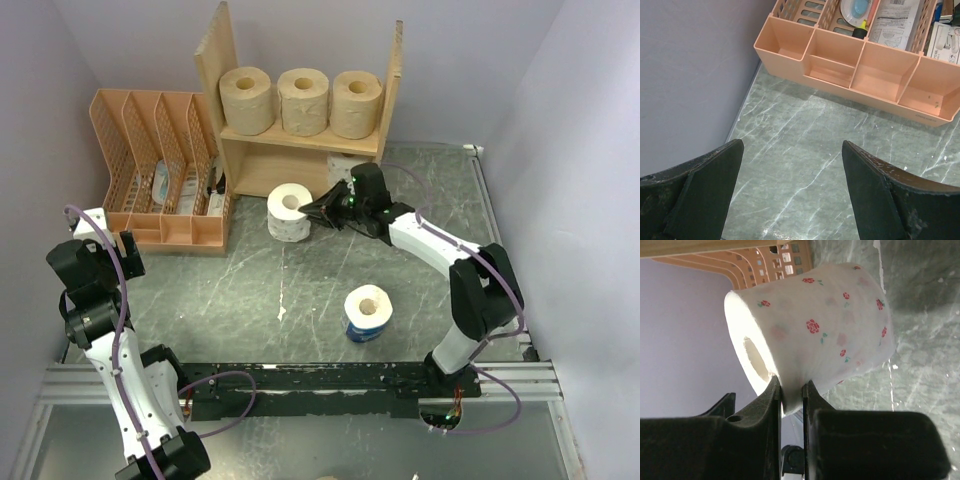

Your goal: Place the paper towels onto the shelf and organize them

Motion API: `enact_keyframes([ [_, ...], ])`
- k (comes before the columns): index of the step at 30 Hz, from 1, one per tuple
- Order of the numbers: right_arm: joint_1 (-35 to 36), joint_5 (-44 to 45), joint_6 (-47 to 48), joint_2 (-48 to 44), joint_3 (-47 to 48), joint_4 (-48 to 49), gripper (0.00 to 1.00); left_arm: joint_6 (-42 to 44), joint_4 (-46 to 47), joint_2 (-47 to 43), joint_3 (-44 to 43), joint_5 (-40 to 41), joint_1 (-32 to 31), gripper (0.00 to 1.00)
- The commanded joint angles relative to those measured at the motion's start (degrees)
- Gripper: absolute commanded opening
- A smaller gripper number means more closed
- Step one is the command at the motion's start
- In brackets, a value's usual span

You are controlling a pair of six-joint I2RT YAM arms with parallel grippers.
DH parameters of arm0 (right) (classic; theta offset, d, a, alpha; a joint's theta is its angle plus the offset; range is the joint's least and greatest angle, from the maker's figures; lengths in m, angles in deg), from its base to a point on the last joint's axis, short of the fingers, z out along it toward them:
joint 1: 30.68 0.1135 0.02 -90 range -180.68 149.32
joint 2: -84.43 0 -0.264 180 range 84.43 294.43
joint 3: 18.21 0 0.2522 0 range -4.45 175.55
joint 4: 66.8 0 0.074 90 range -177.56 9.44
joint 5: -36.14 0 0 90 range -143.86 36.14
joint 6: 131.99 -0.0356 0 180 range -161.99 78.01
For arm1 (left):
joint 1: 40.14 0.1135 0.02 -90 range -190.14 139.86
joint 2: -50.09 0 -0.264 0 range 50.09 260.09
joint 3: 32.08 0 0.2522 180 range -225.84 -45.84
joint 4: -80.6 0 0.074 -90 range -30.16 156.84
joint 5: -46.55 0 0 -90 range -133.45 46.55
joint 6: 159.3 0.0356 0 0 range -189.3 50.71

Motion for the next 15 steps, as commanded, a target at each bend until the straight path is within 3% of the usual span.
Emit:
enact_keyframes([
  [1,0.56,1.48,-1.55,2.46,3.89,6.86,0.00,0.36,0.35,-0.71,-1.29,-1.18,0.61,0.91],
  [5,0.60,3.22,-3.81,4.64,5.68,9.49,0.00,0.28,0.43,-0.85,-1.21,-1.06,0.61,0.92],
  [15,0.13,18.56,-3.68,7.68,10.19,5.17,0.00,0.34,0.35,-0.49,-1.32,-1.13,0.53,0.92],
])
